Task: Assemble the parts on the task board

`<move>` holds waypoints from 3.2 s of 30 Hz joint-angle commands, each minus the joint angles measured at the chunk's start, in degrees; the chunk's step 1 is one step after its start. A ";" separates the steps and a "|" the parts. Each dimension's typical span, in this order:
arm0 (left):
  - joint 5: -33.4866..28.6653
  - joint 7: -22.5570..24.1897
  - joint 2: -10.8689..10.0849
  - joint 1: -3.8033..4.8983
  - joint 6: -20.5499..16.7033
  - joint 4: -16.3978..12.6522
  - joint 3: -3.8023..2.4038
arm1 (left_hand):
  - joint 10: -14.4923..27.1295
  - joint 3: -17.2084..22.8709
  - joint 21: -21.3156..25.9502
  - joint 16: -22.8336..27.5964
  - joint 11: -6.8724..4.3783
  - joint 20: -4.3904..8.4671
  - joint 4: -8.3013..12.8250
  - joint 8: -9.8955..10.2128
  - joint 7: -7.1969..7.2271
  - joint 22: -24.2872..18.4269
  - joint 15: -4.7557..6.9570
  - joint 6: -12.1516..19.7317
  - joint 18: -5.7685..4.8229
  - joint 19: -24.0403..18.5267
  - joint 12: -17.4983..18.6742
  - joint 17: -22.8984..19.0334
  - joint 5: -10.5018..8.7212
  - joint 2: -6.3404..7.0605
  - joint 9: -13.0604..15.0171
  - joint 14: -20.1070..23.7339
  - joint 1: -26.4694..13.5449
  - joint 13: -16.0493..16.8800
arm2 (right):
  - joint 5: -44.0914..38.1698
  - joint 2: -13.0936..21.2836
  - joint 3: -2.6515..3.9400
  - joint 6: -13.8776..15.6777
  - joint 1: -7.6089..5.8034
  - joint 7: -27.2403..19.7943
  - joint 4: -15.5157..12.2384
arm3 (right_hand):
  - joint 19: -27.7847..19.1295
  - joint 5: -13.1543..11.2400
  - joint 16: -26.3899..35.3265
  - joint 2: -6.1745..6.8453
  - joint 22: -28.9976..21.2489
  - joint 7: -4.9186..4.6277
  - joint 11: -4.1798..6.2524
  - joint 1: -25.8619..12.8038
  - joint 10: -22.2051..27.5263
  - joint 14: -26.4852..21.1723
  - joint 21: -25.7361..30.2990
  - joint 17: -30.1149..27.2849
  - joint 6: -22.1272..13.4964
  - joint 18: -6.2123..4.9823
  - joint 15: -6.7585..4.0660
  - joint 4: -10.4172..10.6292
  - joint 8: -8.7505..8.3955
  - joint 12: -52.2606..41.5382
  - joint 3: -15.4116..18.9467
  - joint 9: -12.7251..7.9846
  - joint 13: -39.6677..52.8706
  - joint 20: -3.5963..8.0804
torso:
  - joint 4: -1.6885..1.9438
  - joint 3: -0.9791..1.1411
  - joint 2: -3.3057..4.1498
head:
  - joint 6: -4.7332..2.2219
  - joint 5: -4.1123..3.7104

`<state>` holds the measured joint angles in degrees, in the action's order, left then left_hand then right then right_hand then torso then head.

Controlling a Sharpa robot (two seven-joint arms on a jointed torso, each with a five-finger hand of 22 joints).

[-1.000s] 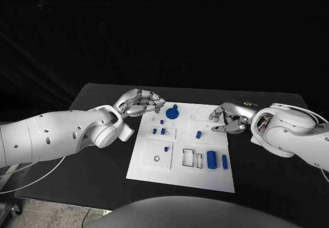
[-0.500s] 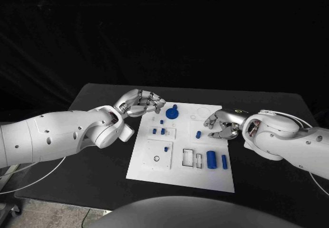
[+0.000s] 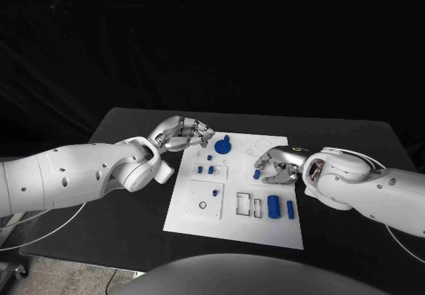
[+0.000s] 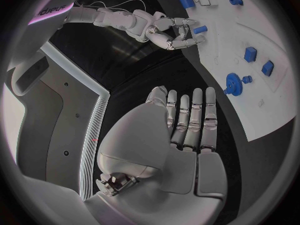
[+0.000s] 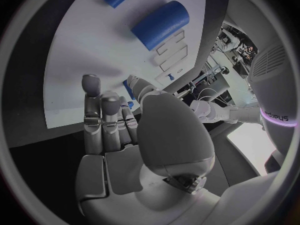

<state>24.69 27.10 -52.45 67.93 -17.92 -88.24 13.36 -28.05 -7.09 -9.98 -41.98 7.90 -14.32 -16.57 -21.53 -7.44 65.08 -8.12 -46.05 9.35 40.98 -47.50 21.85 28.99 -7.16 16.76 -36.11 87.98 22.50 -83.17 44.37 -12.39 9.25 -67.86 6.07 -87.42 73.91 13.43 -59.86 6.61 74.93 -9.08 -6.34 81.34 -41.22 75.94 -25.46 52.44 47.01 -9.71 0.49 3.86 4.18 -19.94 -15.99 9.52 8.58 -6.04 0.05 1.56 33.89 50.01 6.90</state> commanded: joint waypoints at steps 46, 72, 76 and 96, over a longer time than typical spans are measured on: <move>-0.26 -1.35 0.92 -0.33 2.47 0.86 -0.03 | -0.91 0.85 0.24 -0.37 0.72 -0.09 -0.13 -0.60 -0.37 0.29 -0.29 0.40 0.69 0.52 0.02 -0.23 0.47 -0.86 -0.05 -0.28 0.61 -0.55 | 5.12 -0.56 0.09 16.33 0.83 -4.43 -0.56 | 4.79 -0.19 -5.99 -2.43 4.84 1.78 2.18 2.46 -21.80 5.13 -12.36 5.74 15.58 1.87 -0.92 1.37 5.47 3.56 -4.03 1.08 -4.92 0.61 | -0.10 0.02 -0.07 | -0.01 0.69; -0.58 -0.90 0.90 -0.59 1.03 0.97 -0.03 | -1.05 0.96 0.20 -0.44 0.85 -0.11 -0.17 -0.66 -0.56 0.43 -0.36 0.59 0.67 0.60 0.12 -0.30 0.50 -0.99 -0.10 -0.27 0.65 -0.81 | 5.19 -5.26 0.11 8.18 1.99 -3.77 -10.71 | 5.93 2.84 -8.29 -1.73 5.62 1.77 2.39 3.58 -23.82 6.69 -16.80 8.60 16.01 2.47 -1.21 0.05 5.45 6.15 -4.75 1.89 -4.85 1.03 | 0.12 -0.03 0.01 | -0.01 1.65; -1.06 -0.78 0.50 -0.60 0.45 0.77 -0.04 | -1.06 0.95 0.18 -0.46 0.88 -0.12 -0.20 -0.66 -0.60 0.45 -0.38 0.64 0.66 0.63 0.14 -0.31 0.49 -1.03 -0.11 -0.27 0.58 -0.85 | 0.92 -8.36 0.13 8.63 3.95 -4.32 -8.24 | 5.96 2.85 -8.35 -1.70 5.63 1.79 2.41 3.59 -23.89 6.73 -16.91 8.65 16.05 2.48 -1.23 0.02 5.46 6.20 -4.76 1.92 -4.85 1.04 | 0.08 -0.03 0.08 | -0.01 1.90; -2.75 -0.89 0.50 -0.60 0.34 1.14 -0.05 | -1.13 0.98 0.13 -0.54 1.04 -0.14 -0.23 -0.68 -0.66 0.54 -0.43 0.73 0.64 0.73 0.15 -0.34 0.56 -1.22 -0.14 -0.30 0.40 -0.98 | -13.46 -15.86 0.20 9.28 7.09 -3.56 -2.48 | 6.13 2.67 -8.51 -1.20 5.76 1.95 2.63 3.67 -24.89 6.84 -17.88 8.78 16.54 2.57 -1.38 -0.41 5.56 6.62 -4.72 2.20 -4.77 1.16 | -0.02 -0.02 -0.06 | -0.01 2.12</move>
<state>22.82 25.58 -52.08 67.34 -17.74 -87.08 13.34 -28.87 -6.28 -9.99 -42.24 8.71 -14.53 -16.73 -21.95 -7.86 65.53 -8.20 -45.63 9.36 41.18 -47.50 21.56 29.17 -7.78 16.68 -36.18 88.25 21.61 -92.75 28.58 -12.22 18.41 -60.83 2.36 -90.08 79.64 15.94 -68.18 5.32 74.92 -7.18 -5.06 84.92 -64.37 82.60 -43.15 61.12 63.24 -7.95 -0.84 3.70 9.45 -13.51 -20.73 11.54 3.66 -4.81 0.02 1.55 33.82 50.01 9.10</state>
